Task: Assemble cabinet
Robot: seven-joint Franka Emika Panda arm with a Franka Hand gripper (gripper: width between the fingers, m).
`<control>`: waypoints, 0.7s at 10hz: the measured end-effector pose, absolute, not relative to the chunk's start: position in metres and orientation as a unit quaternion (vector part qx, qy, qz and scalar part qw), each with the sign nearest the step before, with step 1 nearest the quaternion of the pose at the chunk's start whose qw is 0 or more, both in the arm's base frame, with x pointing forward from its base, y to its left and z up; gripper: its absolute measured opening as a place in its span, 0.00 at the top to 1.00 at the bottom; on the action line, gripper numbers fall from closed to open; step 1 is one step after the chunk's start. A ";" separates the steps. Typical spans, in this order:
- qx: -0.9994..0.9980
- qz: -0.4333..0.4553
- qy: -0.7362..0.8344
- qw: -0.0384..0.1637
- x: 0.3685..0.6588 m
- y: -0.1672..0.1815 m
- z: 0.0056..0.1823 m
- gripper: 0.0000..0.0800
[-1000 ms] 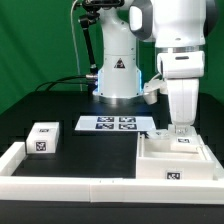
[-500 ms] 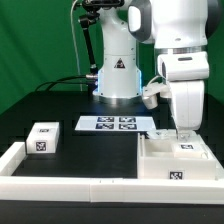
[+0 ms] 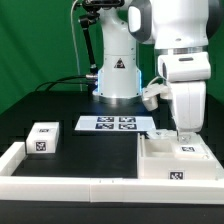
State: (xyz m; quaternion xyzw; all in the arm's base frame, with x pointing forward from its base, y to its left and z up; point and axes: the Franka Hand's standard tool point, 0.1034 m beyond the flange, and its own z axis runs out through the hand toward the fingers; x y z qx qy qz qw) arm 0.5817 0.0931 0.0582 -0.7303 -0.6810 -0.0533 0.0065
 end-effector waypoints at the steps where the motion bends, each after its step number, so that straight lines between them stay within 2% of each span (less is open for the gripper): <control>1: -0.730 -0.056 -0.682 0.005 0.589 0.093 0.059 0.91; 7: -0.728 -0.048 -0.684 0.011 0.592 0.093 0.057 0.91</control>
Offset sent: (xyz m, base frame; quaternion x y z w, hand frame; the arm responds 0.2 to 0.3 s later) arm 0.0164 0.0058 -0.0046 -0.0014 0.0121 -0.0034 0.9999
